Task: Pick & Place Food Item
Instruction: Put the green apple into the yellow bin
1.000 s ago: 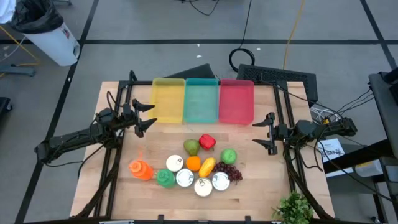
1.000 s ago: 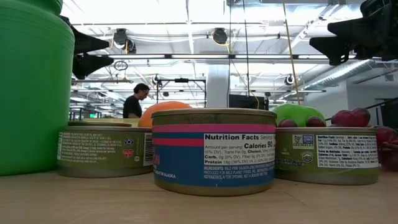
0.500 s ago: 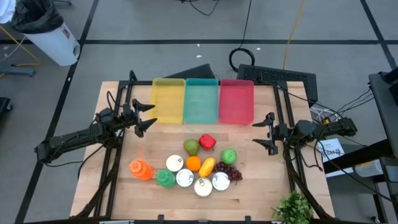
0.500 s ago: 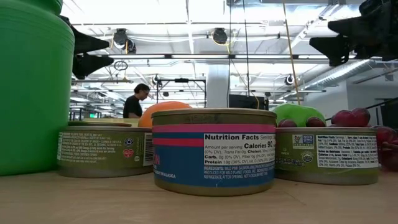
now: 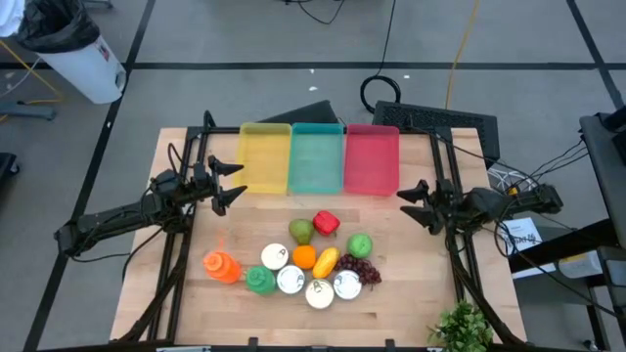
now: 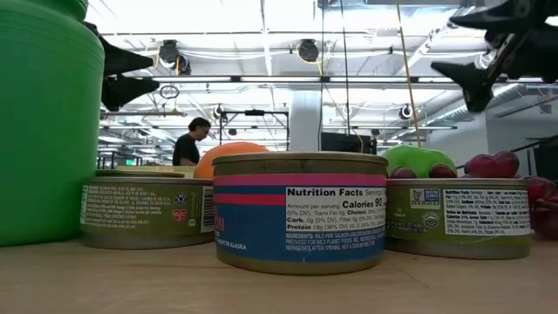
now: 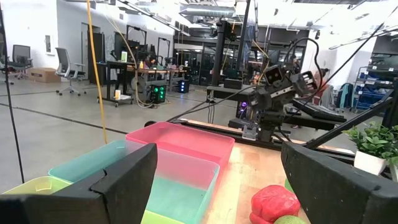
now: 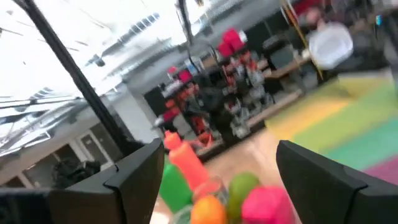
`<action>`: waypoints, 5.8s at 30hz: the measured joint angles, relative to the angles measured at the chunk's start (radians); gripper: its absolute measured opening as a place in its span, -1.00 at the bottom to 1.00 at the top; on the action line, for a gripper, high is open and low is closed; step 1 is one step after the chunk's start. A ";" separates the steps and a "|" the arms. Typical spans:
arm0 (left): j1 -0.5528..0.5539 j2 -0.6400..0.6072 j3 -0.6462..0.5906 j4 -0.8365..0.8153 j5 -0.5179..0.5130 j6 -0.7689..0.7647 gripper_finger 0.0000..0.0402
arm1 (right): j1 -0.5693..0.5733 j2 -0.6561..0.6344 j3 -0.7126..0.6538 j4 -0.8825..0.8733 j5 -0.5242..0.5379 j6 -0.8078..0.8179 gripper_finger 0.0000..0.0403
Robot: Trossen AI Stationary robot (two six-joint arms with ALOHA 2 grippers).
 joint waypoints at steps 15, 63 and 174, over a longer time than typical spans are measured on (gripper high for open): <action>0.000 0.000 0.000 0.000 0.000 0.000 0.75 | 0.304 0.599 0.041 0.763 -0.074 -0.152 0.45; 0.000 0.000 0.000 0.003 -0.002 0.000 0.75 | 0.293 1.349 0.540 -0.128 0.338 -0.084 0.73; -0.781 1.651 1.253 0.230 -0.491 0.523 0.02 | 0.472 1.059 0.274 0.997 0.147 -0.625 0.32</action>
